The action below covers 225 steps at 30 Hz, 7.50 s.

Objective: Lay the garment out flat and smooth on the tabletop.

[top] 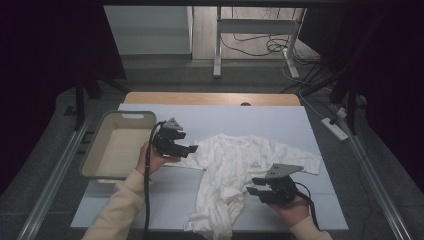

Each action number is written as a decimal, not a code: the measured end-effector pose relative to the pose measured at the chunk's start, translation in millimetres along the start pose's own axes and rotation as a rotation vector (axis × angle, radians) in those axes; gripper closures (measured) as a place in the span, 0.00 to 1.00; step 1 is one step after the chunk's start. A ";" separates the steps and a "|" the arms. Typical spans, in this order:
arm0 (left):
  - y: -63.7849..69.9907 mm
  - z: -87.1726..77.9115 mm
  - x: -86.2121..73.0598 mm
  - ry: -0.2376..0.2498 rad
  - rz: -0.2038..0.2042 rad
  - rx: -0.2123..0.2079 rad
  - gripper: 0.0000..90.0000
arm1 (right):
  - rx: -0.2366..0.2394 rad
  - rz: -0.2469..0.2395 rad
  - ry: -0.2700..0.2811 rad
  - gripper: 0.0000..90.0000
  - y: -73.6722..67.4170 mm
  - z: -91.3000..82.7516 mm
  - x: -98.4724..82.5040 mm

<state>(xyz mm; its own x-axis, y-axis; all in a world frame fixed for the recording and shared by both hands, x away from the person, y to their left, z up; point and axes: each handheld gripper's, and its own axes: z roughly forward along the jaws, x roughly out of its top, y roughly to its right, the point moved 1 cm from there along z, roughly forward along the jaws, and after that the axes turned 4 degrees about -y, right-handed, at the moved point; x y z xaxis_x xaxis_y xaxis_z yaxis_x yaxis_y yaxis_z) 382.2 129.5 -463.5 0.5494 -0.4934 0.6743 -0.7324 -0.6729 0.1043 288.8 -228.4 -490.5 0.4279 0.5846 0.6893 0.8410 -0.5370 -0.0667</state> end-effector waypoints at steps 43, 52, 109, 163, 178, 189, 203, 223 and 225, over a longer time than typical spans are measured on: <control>0.9 -0.4 1.0 -0.002 0.004 0.006 0.30 | 0.074 -0.091 0.081 0.91 -27.4 1.7 30.4; 0.3 -0.7 0.6 -0.003 0.006 0.005 0.30 | 0.168 -0.158 0.002 0.91 -52.9 50.8 45.6; -0.4 -1.0 0.1 -0.007 0.004 0.014 0.30 | 0.021 -0.201 -0.142 0.78 -41.6 58.7 15.1; -0.8 3.5 -1.0 -0.025 0.004 0.016 0.30 | -0.064 -0.015 -0.054 0.72 -20.7 -42.8 -57.8; -0.1 4.8 -1.6 -0.031 0.008 0.016 0.30 | 0.063 -0.099 -0.144 0.56 -33.5 9.5 -27.7; 0.9 4.7 -1.4 -0.031 0.008 0.019 0.30 | 0.014 -0.116 -0.206 0.96 -30.8 12.6 -33.6; 0.8 3.8 -1.7 -0.027 0.004 0.016 0.30 | 0.059 -0.124 -0.247 1.00 -47.3 -11.5 -53.8; 0.4 4.9 -1.7 -0.031 0.007 0.018 0.30 | 0.118 -0.083 -0.111 0.64 -59.8 -11.7 -40.8; 0.5 5.1 -1.6 -0.032 0.008 0.019 0.30 | 0.092 -0.116 -0.170 0.73 -62.6 -1.8 -38.2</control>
<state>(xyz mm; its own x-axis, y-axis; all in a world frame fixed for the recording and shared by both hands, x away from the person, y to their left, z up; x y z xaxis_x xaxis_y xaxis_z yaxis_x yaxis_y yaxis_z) 383.1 127.1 -468.3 0.5565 -0.5157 0.6514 -0.7292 -0.6790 0.0854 219.2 -218.3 -511.3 0.3700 0.7371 0.5655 0.9110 -0.4071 -0.0653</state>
